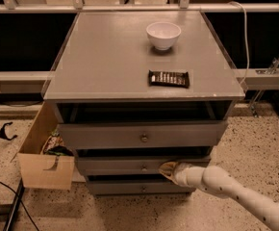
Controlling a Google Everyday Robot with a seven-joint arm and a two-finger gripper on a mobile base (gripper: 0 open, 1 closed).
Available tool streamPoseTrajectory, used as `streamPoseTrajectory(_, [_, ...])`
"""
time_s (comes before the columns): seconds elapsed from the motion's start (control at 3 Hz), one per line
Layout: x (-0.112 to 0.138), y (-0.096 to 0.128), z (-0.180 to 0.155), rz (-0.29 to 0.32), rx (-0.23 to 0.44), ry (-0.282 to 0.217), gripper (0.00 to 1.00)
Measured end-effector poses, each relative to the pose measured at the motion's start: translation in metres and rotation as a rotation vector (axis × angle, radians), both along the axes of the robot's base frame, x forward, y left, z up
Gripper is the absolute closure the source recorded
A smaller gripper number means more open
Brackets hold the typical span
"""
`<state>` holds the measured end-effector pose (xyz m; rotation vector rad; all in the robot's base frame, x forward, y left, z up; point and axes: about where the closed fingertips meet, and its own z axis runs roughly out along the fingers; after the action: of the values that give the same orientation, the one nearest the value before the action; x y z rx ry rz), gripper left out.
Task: Close middle drawer
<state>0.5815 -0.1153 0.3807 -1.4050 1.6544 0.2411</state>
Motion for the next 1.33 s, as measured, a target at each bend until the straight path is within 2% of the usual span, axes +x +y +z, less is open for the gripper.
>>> streamPoseTrajectory(0.67, [-0.064,-0.021,-0.002,0.056,-0.020,0.177,1.00])
streamPoseTrajectory(1.0, [-0.068,-0.020,-0.002,0.064,-0.021,0.186,0.82])
streamPoseTrajectory(1.33, [-0.068,-0.020,-0.002,0.064,-0.021,0.186,0.59])
